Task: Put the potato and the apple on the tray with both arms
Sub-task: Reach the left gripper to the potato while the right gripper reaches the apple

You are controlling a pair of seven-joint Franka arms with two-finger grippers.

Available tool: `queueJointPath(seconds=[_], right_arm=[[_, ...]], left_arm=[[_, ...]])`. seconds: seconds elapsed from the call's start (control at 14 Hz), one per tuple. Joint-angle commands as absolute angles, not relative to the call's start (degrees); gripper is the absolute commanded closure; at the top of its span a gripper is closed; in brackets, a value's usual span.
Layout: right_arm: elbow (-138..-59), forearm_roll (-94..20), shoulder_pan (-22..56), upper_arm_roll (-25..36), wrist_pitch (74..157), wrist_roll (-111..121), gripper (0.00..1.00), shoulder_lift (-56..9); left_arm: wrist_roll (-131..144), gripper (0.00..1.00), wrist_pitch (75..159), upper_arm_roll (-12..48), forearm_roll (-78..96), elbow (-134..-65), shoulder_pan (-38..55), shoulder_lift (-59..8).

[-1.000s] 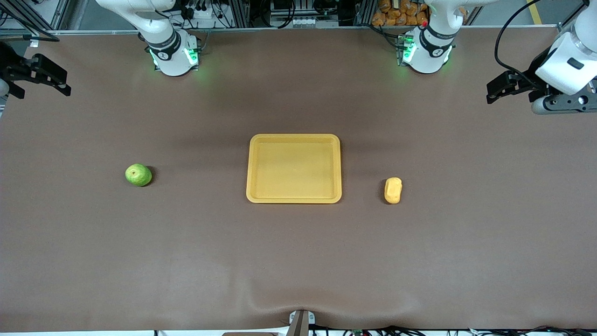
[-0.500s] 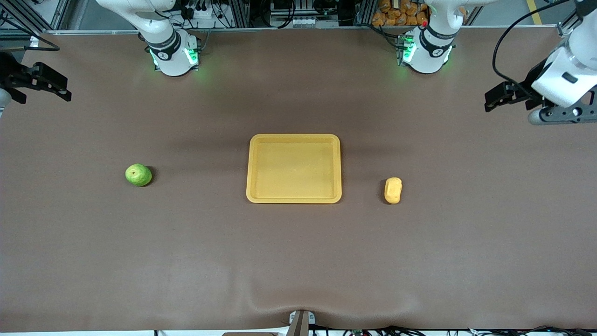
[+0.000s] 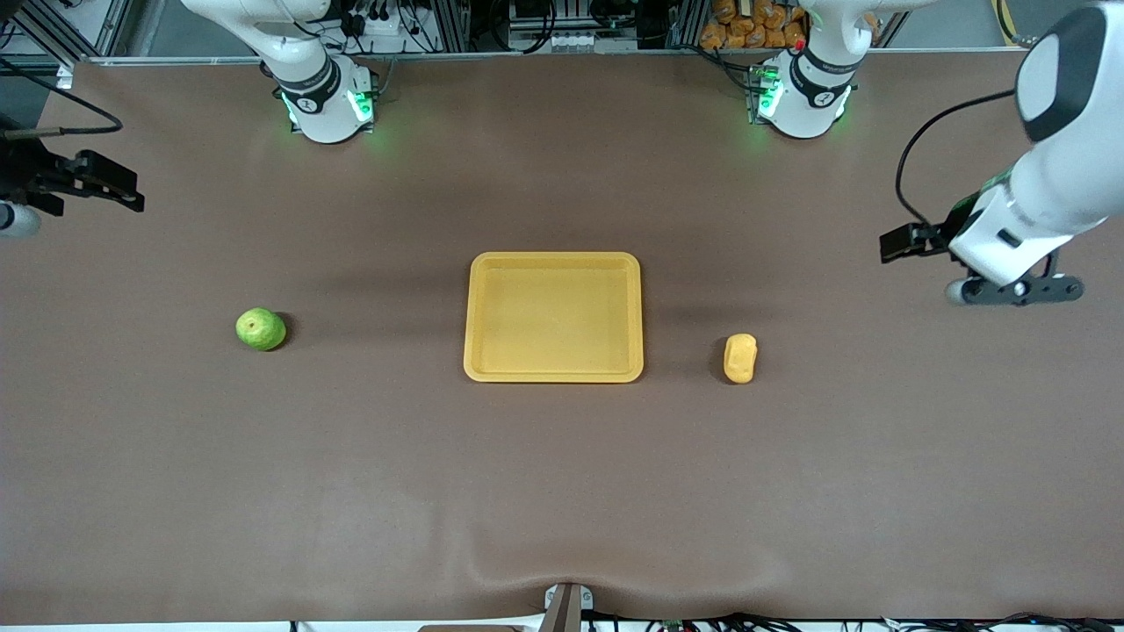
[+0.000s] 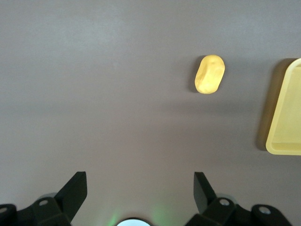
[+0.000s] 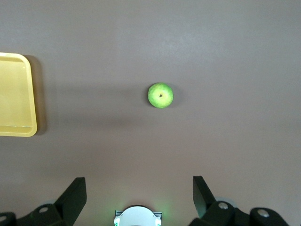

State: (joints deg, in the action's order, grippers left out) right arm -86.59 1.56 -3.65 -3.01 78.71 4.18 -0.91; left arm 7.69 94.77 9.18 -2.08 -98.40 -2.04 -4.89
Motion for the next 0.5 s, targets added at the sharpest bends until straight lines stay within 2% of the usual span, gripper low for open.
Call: queueJointPath(seconds=[0.0, 0.43], right_arm=[[-86.4, 2.1, -4.7, -3.5, 78.9, 5.2, 0.00, -2.9], [-86.4, 2.0, -6.0, -3.5, 79.4, 5.3, 0.00, -7.0]], left_arm=[[8.0, 0.00, 96.1, 10.2, -0.8, -98.2, -1.1, -7.2], [8.0, 0.00, 104.8, 11.3, -0.8, -103.4, -0.4, -10.7]])
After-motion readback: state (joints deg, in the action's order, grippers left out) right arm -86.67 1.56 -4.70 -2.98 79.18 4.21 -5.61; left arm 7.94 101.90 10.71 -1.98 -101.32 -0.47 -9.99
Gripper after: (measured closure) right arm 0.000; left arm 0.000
